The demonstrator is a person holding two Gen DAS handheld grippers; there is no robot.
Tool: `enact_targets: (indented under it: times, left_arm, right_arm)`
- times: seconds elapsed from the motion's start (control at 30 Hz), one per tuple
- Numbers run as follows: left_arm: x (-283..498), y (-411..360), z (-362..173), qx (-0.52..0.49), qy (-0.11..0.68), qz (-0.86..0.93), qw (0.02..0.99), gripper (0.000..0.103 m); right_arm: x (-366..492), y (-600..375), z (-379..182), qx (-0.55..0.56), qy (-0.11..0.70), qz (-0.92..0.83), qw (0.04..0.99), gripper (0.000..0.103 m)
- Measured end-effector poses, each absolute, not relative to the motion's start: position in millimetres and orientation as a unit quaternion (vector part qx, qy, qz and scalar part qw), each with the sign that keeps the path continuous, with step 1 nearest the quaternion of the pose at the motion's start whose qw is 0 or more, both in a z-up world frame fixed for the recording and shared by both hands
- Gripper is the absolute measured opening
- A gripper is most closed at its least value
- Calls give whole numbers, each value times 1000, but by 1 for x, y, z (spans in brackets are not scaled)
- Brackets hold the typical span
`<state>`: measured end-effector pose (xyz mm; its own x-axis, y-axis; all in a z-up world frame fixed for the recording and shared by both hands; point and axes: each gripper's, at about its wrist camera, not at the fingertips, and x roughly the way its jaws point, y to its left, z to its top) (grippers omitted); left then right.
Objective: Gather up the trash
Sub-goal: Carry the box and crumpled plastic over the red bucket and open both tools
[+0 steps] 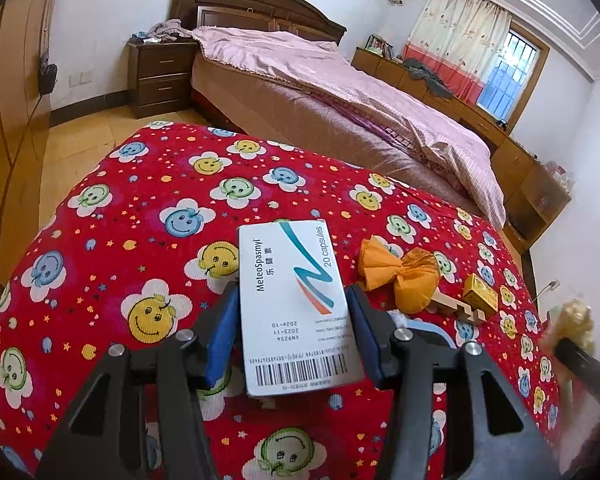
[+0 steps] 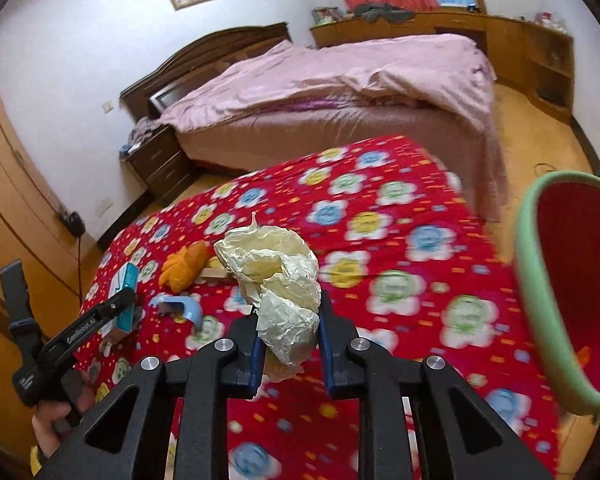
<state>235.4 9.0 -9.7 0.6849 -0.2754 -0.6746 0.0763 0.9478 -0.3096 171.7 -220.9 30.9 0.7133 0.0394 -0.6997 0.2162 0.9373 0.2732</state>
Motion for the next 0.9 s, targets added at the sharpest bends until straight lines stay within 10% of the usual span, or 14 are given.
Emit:
enact_targets:
  times: [0.9]
  left_arm:
    - [180,-57,51,-105,358,-196,907,54]
  right_arm:
    - [8,-384,33,253,305,-267,878,23]
